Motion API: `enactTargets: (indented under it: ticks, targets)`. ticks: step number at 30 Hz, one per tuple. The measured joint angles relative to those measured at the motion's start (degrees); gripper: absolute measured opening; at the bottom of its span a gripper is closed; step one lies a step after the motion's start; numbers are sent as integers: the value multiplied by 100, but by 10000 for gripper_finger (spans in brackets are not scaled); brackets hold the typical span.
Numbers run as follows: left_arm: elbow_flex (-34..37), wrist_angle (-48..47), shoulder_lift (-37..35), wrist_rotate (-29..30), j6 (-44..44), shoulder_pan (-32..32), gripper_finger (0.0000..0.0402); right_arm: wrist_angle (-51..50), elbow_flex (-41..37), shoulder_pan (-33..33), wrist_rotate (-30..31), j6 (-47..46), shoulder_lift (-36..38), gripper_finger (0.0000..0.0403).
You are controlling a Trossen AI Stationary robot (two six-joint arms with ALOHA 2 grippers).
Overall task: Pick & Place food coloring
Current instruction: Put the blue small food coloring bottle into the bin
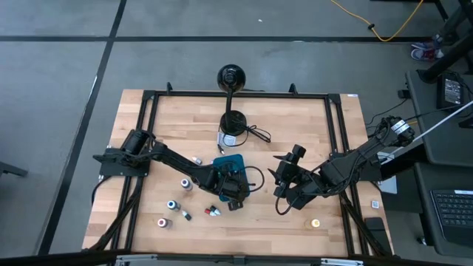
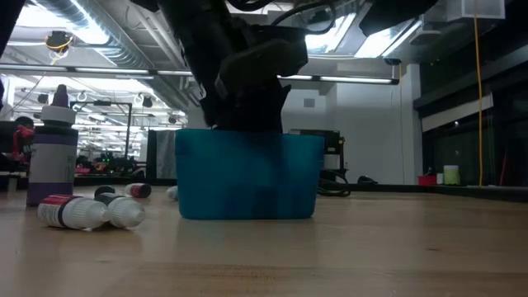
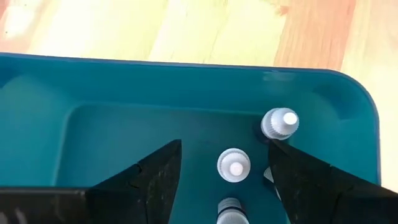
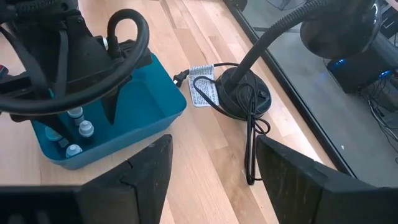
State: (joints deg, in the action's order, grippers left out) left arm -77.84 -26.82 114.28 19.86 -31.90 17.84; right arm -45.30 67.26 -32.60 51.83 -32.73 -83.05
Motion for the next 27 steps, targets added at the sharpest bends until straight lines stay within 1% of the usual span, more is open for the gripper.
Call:
enactTargets:
  ticks: [5,10,15,19,24,27]
  targets:
    - [0,-40,0,-5,-42,-41,233,0,0,0,0,15,0,232]
    - [0,-40,0,-192,-53,-118,233,0,0,0,0,22,0,232]
    - [0,-52,0,-34,-52,-145,234,-1,2,0,0,45,0,232]
    - [0,-69,-30,-37,-37,-181,234,-2,2,0,0,98,0,232]
    - [2,-270,-341,-61,-33,-187,234,-2,2,2,1,146,0,232]
    - [4,-478,-677,91,-36,-165,234,-2,2,4,2,146,0,232]
